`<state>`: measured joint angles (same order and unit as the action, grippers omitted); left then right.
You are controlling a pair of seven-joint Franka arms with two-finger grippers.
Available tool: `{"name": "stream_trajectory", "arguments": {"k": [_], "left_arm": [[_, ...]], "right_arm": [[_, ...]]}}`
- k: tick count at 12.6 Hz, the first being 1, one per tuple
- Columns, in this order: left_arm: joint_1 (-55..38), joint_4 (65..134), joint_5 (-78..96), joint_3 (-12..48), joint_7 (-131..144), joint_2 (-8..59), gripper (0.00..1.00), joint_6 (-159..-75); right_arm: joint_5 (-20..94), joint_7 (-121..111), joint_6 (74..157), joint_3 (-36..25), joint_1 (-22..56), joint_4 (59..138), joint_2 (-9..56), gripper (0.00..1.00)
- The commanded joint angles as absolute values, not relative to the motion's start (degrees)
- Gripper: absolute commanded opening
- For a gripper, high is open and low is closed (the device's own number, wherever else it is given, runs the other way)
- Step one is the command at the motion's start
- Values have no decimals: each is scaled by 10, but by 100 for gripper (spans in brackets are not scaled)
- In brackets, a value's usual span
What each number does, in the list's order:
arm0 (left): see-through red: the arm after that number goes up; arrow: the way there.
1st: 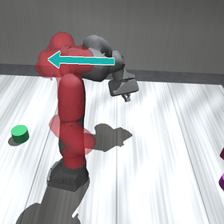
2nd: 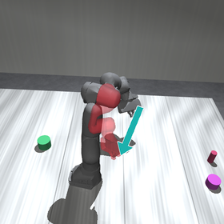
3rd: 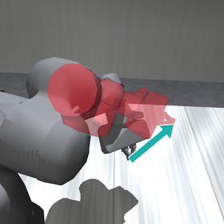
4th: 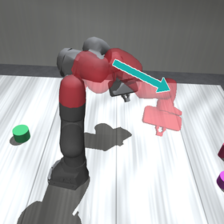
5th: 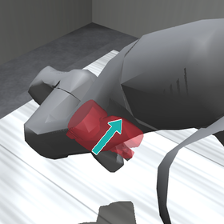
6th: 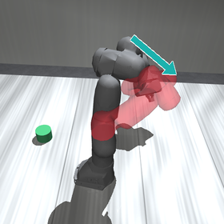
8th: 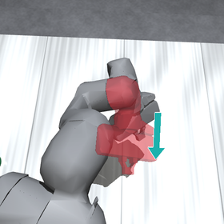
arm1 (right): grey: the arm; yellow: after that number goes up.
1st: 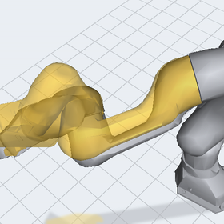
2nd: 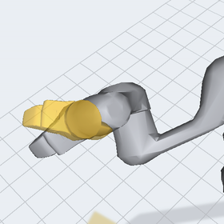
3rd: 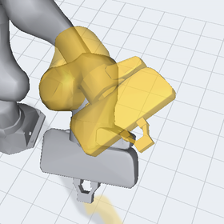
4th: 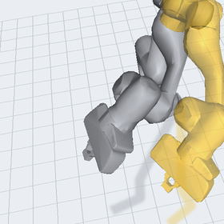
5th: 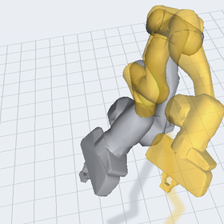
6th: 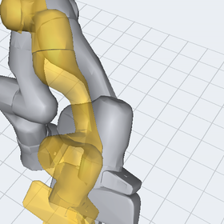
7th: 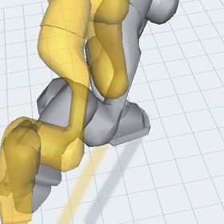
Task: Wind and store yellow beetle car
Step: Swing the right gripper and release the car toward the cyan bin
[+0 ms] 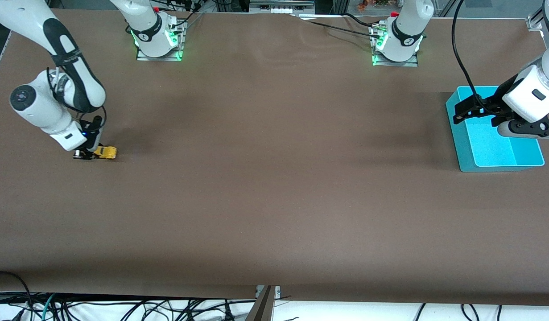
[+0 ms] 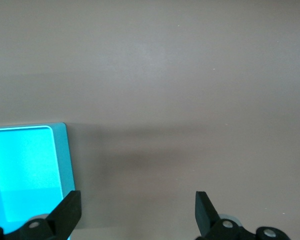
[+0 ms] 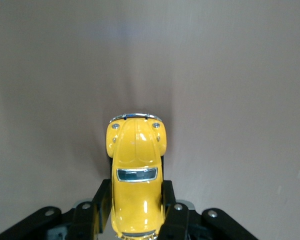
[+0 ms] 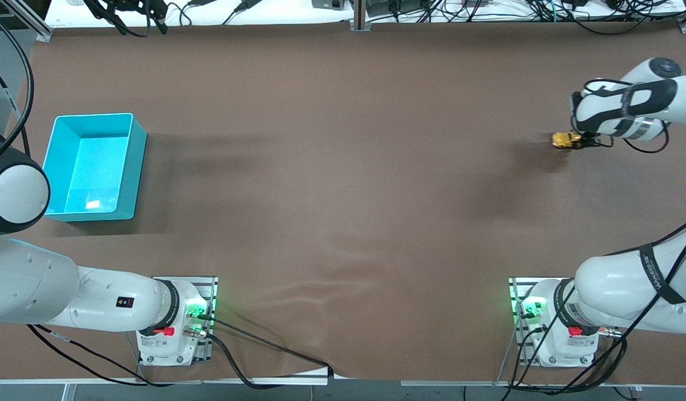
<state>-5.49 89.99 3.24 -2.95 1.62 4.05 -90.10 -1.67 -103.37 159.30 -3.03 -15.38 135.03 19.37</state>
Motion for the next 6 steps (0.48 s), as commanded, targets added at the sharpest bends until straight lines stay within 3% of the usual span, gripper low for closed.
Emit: {"name": "stream_trajectory", "arguments": {"k": [1, 3, 4, 5, 6], "left_arm": [[-51, 896, 43, -29, 33, 41, 100, -897], [-50, 896, 42, -29, 33, 41, 100, -895], [-51, 896, 42, -27, 34, 42, 100, -896], [-51, 896, 42, -26, 36, 45, 100, -896], [-51, 896, 40, -26, 37, 50, 100, -896]], "right_arm": [[-17, -1049, 1597, -23, -176, 1351, 214, 27], [-16, -1048, 1600, -21, -175, 1348, 214, 37], [-16, -1046, 1600, -20, -174, 1347, 214, 63], [-17, -1046, 1597, -19, -174, 1343, 208, 100], [-16, -1047, 1594, -15, -171, 1339, 200, 100]]}}
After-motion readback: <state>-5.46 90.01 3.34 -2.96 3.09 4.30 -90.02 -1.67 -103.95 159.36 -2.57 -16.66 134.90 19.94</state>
